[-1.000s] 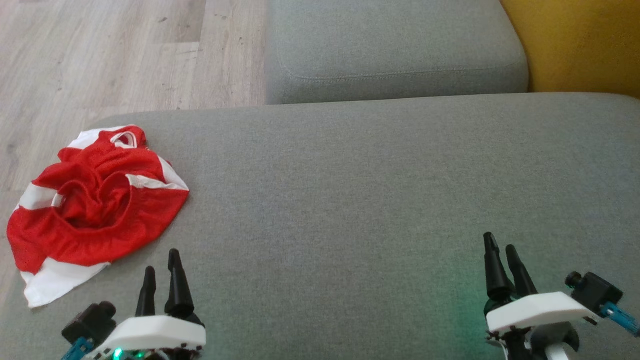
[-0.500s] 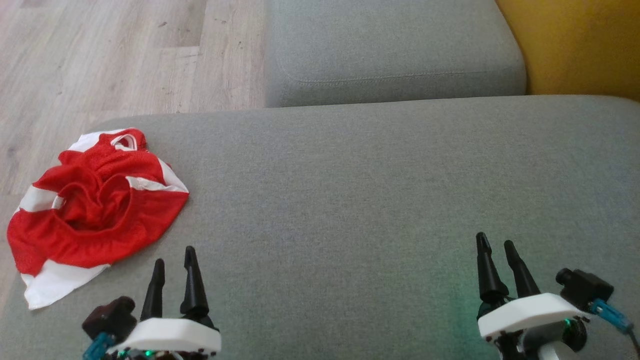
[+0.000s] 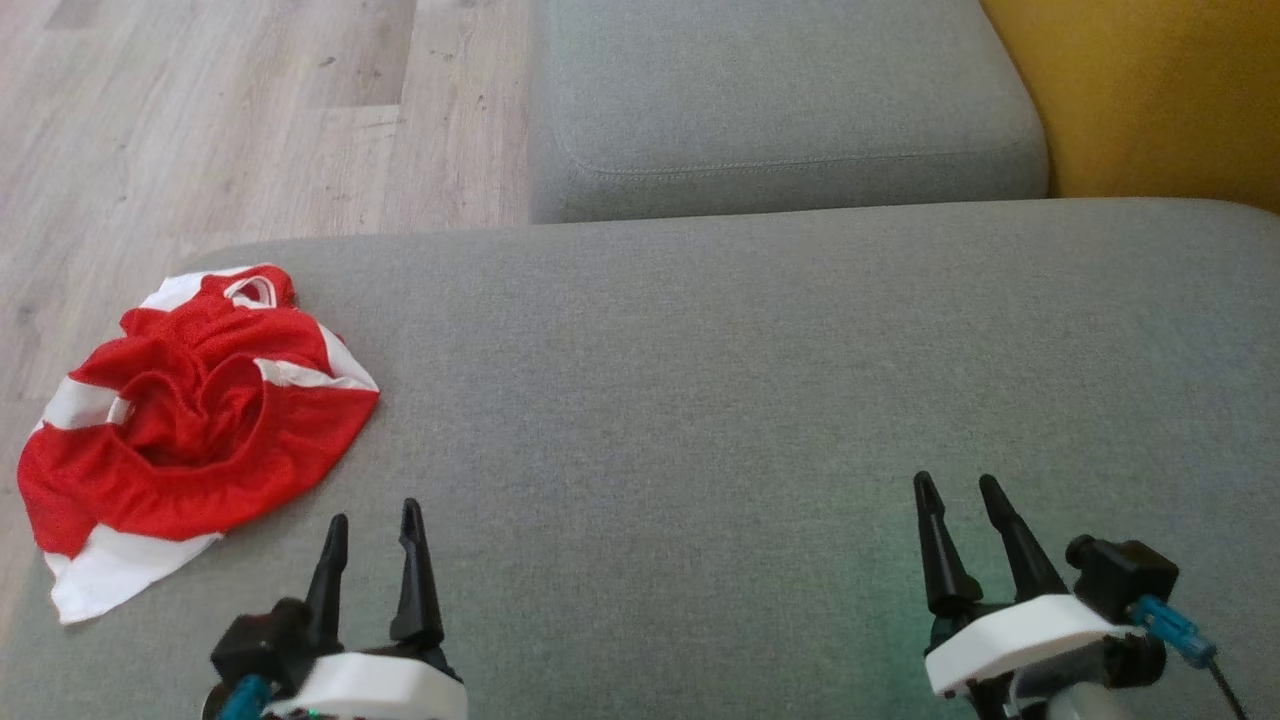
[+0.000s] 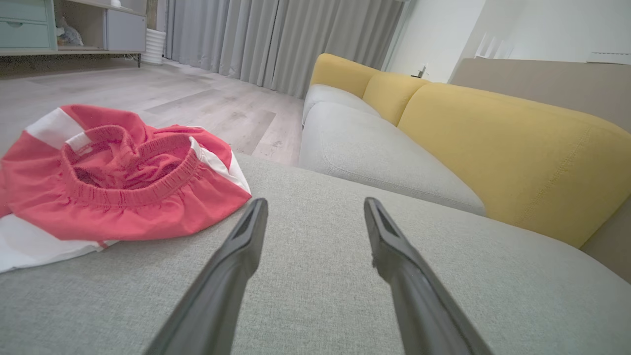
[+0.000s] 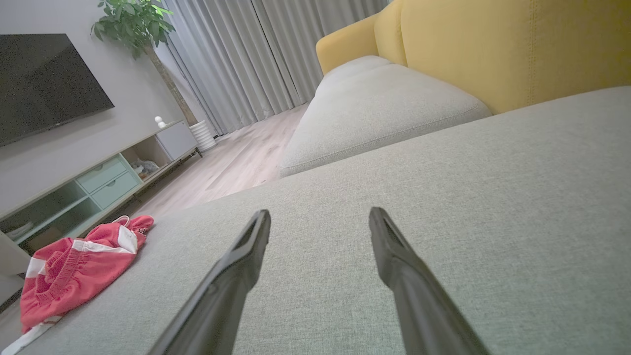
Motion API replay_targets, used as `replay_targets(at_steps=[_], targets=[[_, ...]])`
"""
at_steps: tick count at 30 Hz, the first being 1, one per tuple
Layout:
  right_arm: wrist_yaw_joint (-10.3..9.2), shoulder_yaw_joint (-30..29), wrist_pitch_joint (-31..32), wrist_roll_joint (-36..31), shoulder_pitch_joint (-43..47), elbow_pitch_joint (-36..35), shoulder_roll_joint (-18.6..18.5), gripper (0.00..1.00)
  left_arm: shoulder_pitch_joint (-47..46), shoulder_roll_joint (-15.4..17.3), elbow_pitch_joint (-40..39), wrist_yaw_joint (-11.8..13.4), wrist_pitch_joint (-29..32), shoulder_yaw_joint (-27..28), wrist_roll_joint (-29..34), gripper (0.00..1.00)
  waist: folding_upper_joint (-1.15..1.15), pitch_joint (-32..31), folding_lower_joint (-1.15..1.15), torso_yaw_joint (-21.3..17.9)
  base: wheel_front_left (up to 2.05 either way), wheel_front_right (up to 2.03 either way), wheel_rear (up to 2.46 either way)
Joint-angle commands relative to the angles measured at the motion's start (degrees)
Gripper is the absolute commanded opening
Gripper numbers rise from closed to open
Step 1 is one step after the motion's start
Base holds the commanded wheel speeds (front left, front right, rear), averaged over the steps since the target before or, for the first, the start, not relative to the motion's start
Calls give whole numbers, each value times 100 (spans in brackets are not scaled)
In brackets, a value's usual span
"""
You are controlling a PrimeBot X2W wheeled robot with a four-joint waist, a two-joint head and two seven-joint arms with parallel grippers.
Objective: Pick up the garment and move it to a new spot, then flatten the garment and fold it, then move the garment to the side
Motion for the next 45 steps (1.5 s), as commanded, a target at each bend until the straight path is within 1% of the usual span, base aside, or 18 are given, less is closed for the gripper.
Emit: replay_targets(at_steps=[1,6,7,17,29,31,34,37,45], targets=[[35,161,-117,-233,-145,-181,-45,100,-166,34,-189,29,-106,61,215,100,0,-14,0,-6,0,0,0],[37,209,-202,-637,-128,-151,-47,100,-142,35,-105,32,-191,16,564,100,0,-52,0,-37,0,0,0],[37,209,-202,-637,-128,-151,-47,100,-142,35,-105,32,-191,16,564,100,0,-52,0,-37,0,0,0],[41,195,-370,-1473,-99,-57,-52,100,-112,27,-27,152,-361,16,1139,100,0,-119,0,-72,0,0,0],[45,224,-573,-2335,-72,-45,-58,100,-118,23,29,162,-565,-129,1907,100,0,-143,0,-14,0,0,0],[45,200,-583,-2372,-62,-51,-59,100,-127,23,47,167,-575,-137,1950,100,0,-132,0,32,0,0,0],[45,167,-583,-2350,-46,-57,-59,100,-160,22,81,172,-575,-124,1957,100,0,-106,0,159,0,0,0],[45,164,-583,-2328,-39,-59,-59,100,-197,22,103,196,-575,-103,1954,100,0,-83,0,379,0,0,0],[45,189,-583,-2264,-19,-99,-59,100,-173,22,107,267,-575,83,1960,100,0,-19,0,1293,0,0,0]])
